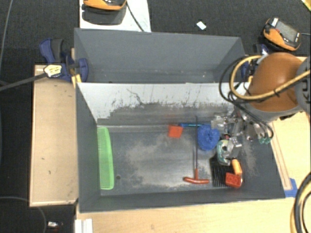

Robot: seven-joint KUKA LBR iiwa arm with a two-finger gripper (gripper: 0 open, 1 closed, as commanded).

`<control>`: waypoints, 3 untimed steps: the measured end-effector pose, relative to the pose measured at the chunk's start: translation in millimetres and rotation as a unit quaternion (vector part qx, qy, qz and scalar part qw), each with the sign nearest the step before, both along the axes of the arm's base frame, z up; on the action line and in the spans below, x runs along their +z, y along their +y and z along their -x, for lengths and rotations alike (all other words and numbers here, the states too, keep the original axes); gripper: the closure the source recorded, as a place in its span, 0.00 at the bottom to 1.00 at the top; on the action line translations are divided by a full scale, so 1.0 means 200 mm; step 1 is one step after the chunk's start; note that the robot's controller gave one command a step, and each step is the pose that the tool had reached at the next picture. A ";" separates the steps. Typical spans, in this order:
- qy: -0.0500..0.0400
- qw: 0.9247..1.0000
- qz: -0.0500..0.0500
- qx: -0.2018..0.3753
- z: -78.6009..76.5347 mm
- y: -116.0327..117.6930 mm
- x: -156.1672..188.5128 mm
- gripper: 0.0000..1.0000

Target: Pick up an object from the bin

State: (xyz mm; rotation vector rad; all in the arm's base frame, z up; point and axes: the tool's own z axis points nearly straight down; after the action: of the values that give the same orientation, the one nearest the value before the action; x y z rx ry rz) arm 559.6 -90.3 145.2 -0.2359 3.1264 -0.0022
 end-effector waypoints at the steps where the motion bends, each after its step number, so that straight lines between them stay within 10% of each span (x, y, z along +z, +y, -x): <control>1: -0.001 0.960 0.001 0.281 -0.05 -0.06 -0.01 0.00; 2: 0.000 0.997 -0.001 0.078 -0.07 -0.07 -0.15 0.00; 3: -0.007 0.998 0.000 0.066 -0.13 -0.05 -0.35 1.00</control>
Offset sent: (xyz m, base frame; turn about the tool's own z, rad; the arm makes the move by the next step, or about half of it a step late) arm 0.0198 -0.0184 -0.0752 0.6058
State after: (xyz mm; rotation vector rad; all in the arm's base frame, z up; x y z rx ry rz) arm 584.7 -100.0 75.3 -0.4394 3.0906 -0.0040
